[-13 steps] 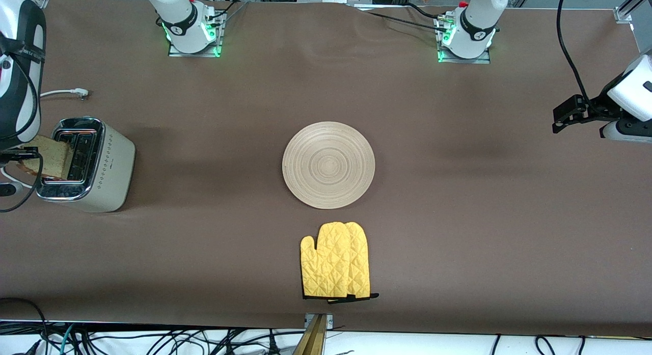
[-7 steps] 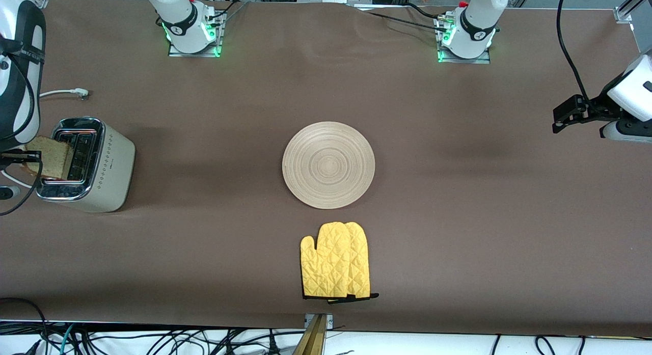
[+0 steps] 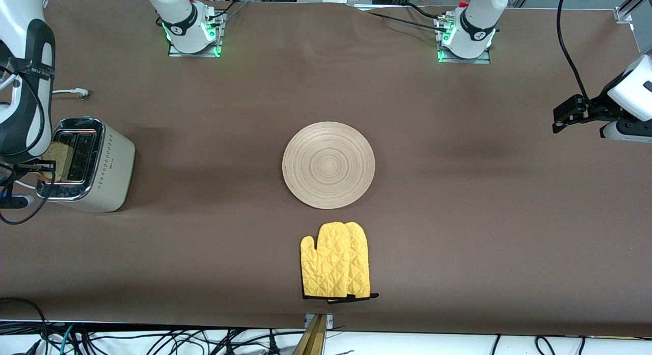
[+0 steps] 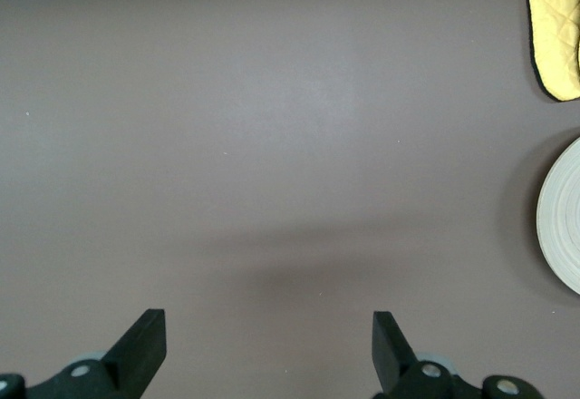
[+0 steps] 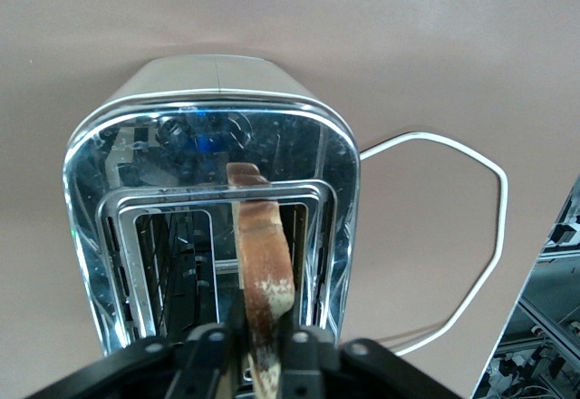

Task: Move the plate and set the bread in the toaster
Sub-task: 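Lower the bread into the toaster slot with the right gripper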

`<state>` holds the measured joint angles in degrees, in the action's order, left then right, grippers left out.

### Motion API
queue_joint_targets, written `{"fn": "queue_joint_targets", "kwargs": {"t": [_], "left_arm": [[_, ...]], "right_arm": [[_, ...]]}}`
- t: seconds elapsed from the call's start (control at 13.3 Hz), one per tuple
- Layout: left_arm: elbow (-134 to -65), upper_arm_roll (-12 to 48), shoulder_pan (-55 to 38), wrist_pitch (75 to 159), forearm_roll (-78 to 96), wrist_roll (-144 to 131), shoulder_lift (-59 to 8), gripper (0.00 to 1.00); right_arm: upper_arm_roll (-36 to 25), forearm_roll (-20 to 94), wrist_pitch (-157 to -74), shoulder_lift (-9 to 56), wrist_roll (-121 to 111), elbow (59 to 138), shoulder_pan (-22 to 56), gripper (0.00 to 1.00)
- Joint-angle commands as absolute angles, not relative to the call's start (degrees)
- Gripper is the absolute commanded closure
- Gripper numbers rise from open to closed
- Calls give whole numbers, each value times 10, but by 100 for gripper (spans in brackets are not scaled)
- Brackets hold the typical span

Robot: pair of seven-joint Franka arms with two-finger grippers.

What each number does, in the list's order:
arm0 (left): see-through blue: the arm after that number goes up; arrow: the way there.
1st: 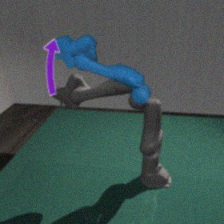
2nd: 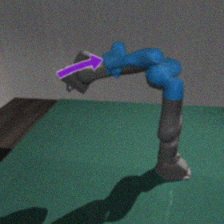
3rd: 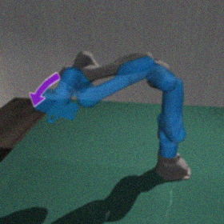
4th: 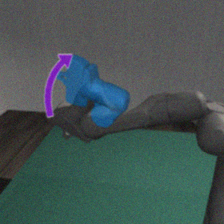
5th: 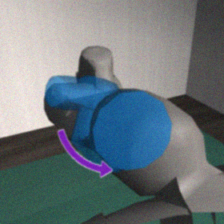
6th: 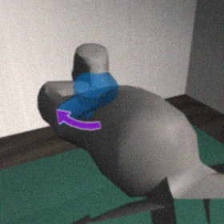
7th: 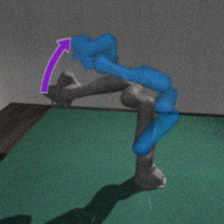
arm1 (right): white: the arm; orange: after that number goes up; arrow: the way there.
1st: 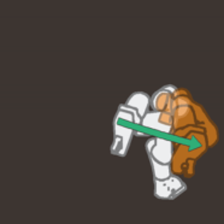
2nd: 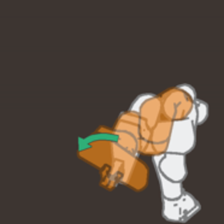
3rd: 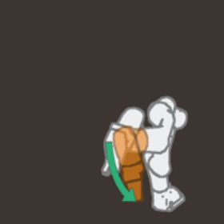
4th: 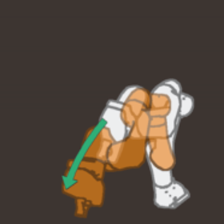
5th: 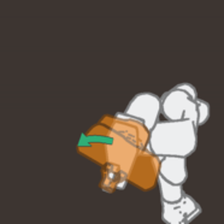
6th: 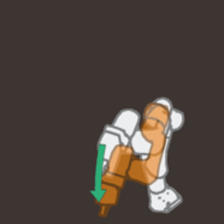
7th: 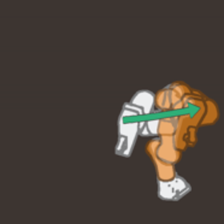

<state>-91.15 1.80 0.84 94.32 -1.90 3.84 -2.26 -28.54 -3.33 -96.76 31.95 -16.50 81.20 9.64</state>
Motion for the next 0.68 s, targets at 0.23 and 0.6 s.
{"fn": "queue_joint_targets", "kwargs": {"t": [0.23, 0.6], "left_arm": [[-911, 20, 9, 940, -25, 33, -16, 0], [-911, 20, 10, 940, -25, 34, -16, 0]], "right_arm": [[-284, 3, -977, 318, -171, 783, 91, 0], [-274, 76, -942, 263, -171, 774, 136, 0]]}}
